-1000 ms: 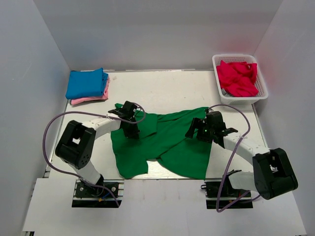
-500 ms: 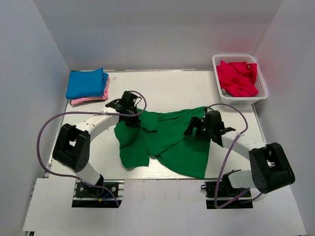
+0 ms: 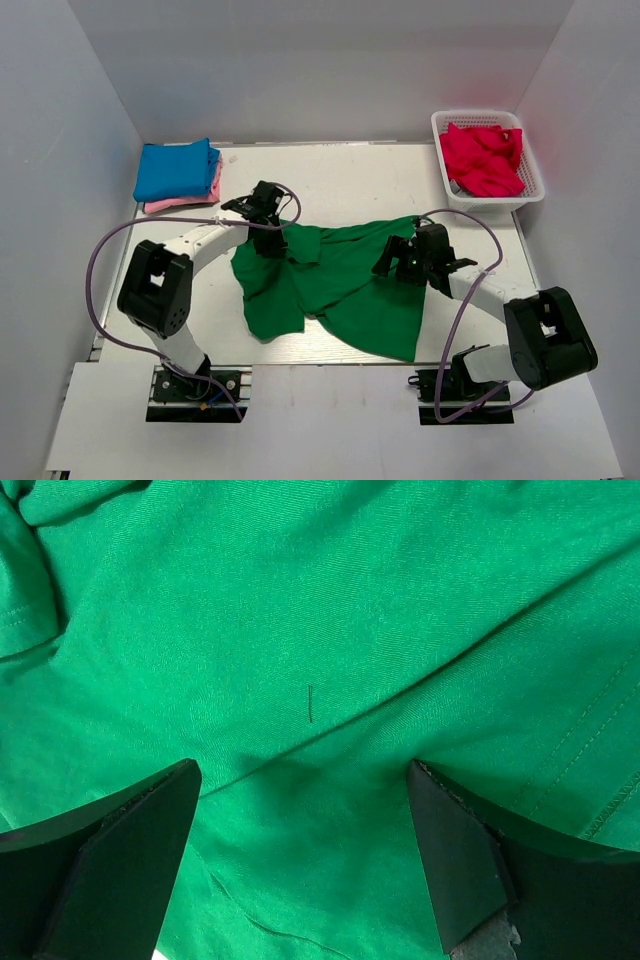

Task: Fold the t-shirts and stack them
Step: Flatten out the tshirt

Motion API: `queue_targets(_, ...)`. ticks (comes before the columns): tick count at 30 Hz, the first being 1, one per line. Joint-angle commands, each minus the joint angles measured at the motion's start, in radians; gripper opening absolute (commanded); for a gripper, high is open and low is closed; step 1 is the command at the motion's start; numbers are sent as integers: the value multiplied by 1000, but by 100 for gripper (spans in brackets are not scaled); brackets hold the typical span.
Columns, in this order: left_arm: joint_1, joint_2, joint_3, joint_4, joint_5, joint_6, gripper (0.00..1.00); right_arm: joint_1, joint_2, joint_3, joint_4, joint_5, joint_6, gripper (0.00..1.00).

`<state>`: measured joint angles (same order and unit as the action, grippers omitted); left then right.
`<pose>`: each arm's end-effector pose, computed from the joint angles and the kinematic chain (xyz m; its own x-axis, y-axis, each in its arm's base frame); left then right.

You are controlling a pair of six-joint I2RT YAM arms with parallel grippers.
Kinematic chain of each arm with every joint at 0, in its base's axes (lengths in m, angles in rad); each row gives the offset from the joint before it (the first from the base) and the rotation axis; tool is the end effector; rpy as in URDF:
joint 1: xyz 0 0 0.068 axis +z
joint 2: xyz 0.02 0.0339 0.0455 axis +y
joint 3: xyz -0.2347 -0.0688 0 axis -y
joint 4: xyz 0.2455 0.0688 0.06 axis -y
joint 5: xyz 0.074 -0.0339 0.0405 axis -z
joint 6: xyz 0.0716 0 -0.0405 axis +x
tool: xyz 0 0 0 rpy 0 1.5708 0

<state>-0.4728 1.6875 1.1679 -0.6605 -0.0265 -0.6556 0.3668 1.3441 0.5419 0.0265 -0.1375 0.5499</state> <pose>0.3086 -0.1557 0.1422 -0.9246 -0.2116 -0.3168 -0.1481 0.9658 -0.2127 0.2621 0.1112 0.1059 -0.7907 0.2508 -0.5585 -0.0392 0.8897 0.4549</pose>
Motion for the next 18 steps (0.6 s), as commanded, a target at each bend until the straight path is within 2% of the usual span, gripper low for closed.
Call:
queue_targets(1,3,-5,42,-10,-18,5,26,0,47,-19,-77,39,-13,90)
queue_targets(13,3,5,62,-56,-64,5,33,0,39,-19,-89,59,-11,90)
queue_targets(18,3,-40,62,-56,-55,5,28,0,47,-20,-83,59,-11,90)
